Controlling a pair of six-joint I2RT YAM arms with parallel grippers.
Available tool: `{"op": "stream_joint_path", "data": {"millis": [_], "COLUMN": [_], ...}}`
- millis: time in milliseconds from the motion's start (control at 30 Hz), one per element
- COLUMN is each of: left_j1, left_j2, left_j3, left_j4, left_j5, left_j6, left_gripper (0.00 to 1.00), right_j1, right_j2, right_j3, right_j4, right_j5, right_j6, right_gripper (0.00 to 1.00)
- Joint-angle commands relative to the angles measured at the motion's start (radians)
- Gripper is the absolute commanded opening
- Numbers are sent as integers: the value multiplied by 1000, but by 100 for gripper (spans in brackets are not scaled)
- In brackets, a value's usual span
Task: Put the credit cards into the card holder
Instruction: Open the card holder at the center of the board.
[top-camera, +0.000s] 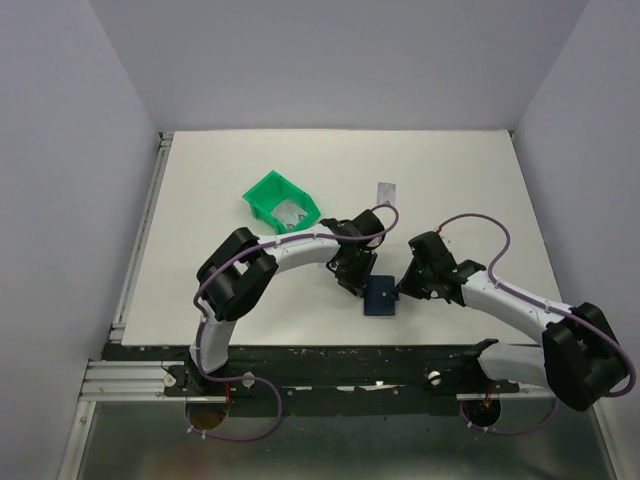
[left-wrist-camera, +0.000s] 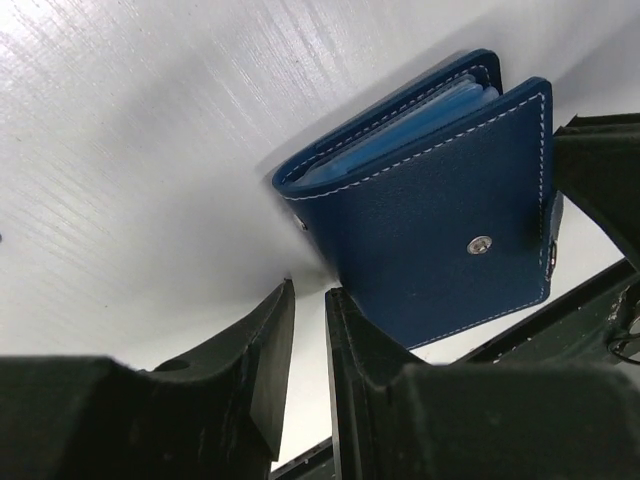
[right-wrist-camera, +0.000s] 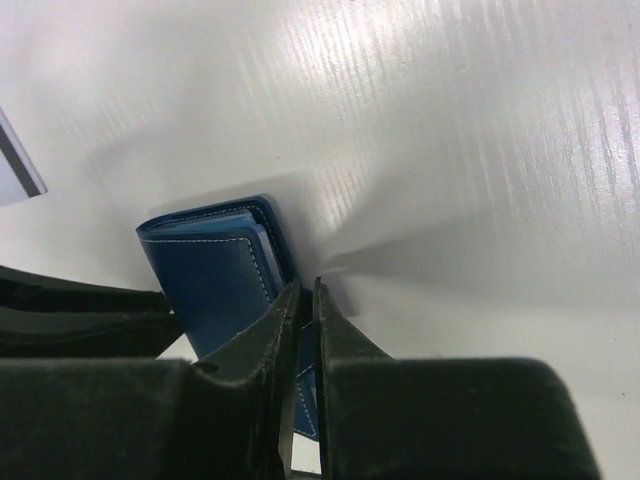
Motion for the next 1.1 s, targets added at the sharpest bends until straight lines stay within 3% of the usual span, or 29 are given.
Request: {"op": "stream_joint_path", "data": {"millis": [0,600,1067], "left_j1": [-3,2,17], "left_j2": [-44,-34,-61], "left_j3": [-3,-5,-58], "left_j4": [10,21,97], "left_j5": [-19,-21,17], "left_j6": [-13,-11,-22], "left_gripper": [35,34,34], "right_j1": [-4,-7,-7], "right_j2": [-43,-74,-31], "right_j3": [13,-53,-93], "right_j4": [38,198,448], "right_j5": [-20,-192,-454], "right_j6": [-56,-114,-137], "right_gripper": [19,20,18]}}
